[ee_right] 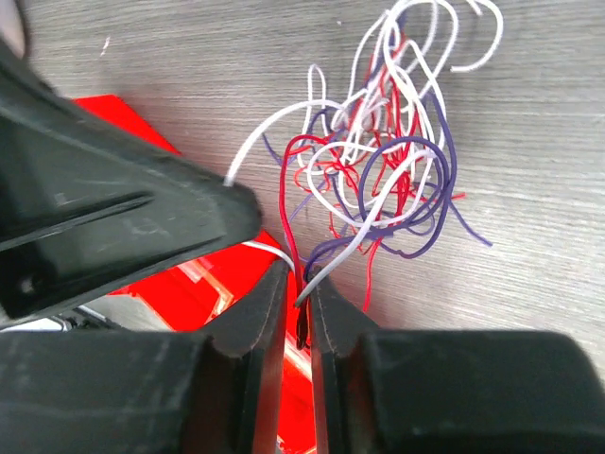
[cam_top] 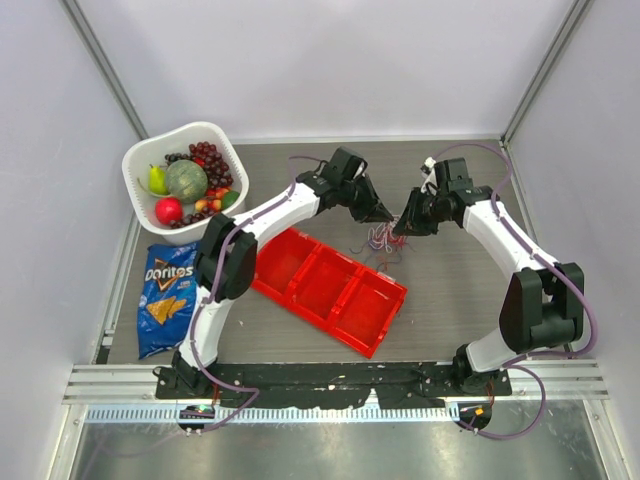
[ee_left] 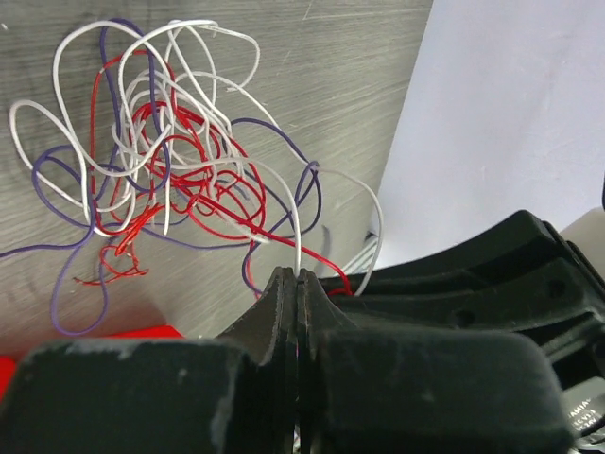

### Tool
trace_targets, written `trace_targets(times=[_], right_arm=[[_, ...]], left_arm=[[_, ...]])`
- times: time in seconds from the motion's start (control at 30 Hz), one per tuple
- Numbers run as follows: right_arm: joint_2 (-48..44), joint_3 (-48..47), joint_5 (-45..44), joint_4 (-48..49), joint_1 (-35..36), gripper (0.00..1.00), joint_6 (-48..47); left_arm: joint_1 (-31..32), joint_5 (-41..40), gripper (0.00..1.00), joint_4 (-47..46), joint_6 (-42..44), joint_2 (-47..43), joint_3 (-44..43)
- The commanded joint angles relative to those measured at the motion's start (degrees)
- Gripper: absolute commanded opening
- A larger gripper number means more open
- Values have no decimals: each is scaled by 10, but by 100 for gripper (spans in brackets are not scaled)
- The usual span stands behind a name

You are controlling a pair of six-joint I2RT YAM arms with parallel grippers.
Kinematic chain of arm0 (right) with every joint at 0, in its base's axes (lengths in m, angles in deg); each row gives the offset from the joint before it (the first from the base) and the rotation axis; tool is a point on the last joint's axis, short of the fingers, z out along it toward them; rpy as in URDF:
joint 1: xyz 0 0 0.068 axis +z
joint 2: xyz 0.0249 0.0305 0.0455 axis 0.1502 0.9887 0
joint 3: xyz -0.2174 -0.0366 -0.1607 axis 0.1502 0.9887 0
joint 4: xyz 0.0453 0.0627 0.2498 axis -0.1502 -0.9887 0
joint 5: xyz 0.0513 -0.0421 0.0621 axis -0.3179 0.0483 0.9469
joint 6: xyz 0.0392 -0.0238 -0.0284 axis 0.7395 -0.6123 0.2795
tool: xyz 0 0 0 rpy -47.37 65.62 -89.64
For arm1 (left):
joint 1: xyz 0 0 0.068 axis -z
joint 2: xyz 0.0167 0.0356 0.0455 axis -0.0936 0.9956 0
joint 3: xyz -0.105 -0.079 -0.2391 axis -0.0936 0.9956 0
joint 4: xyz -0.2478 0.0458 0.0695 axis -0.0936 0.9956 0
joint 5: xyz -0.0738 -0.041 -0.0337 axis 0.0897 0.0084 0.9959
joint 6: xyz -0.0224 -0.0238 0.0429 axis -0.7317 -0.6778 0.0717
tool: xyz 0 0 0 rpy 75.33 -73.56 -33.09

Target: Untangle the cables

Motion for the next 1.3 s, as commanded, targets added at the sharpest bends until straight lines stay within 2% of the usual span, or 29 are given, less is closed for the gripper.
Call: trace_targets(times=[0.0,0.17,0.3,0.47,0.5,0.6,0.73,1.0,1.1,1.27], right_arm=[[-17,0,-77,-23,2,23,-14],[6,-10,-100,-26,2,34,-20],[23,-15,-128,-26,2,34,-19],[49,-9,-123,-8,2,34,-10],[51,-8,-115,-5,2,35,-6],[43,-4,-58,19,2,51,-10],[-9,32,7,75,2,63,-8],[-94,98,105,191,2,66,42],[-124,101,76,209,3,68,53],[-87,53,-66,173,3,69,83]], left_arm=[[0,-38,0,64,67,-58,-37],[2,-35,0,66,63,-93,-33],[4,-50,0,97,88,-118,-57],[4,-63,0,132,142,-141,-120],[6,-63,0,131,152,-146,-132],[5,-57,0,133,158,-153,-153],[5,-28,0,134,146,-144,-181],[5,-14,0,143,140,-123,-230],[5,-5,0,140,131,-119,-231],[5,37,0,92,75,-111,-230]])
